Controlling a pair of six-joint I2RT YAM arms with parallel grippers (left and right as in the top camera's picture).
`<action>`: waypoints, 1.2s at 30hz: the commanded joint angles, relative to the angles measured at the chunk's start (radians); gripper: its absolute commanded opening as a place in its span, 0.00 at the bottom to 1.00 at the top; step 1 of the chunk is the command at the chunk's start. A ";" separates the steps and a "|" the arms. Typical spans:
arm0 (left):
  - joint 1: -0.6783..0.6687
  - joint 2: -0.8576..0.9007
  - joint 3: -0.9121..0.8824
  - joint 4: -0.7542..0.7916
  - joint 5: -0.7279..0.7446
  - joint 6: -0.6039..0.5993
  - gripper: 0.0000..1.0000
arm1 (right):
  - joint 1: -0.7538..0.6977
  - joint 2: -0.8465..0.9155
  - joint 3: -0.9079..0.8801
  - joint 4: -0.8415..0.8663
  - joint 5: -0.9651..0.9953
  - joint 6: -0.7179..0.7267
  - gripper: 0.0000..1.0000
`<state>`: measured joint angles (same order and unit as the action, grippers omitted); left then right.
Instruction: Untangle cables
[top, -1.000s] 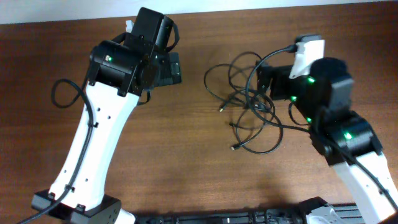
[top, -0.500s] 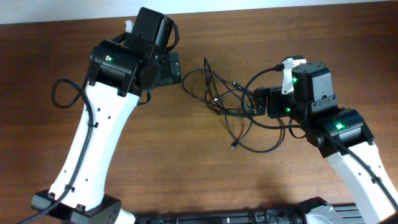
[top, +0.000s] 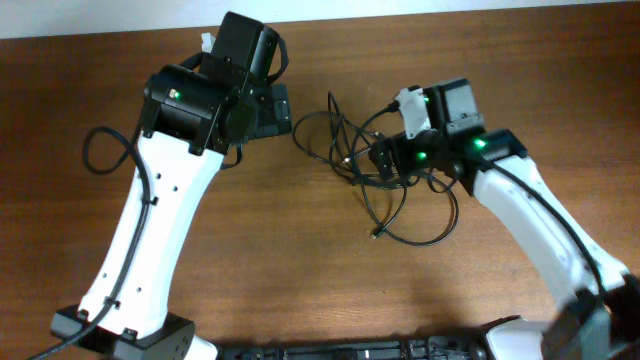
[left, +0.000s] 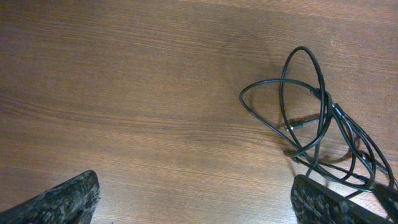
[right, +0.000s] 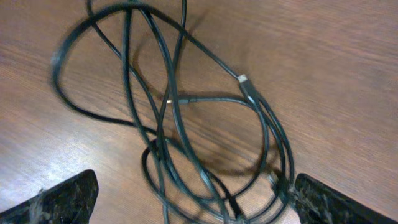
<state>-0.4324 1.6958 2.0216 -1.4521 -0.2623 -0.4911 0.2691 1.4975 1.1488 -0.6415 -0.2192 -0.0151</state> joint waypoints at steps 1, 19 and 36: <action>0.003 -0.017 0.016 -0.001 -0.008 -0.009 0.99 | -0.001 0.148 0.009 0.057 -0.071 -0.060 0.90; 0.003 -0.017 0.016 -0.001 -0.008 -0.009 0.99 | -0.001 0.344 0.009 0.425 -0.148 -0.059 0.63; 0.003 -0.017 0.016 -0.001 -0.007 -0.009 0.99 | 0.100 0.354 0.009 0.626 -0.146 -0.060 0.63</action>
<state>-0.4324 1.6958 2.0216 -1.4525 -0.2623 -0.4915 0.3416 1.8374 1.1484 -0.0383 -0.3946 -0.0677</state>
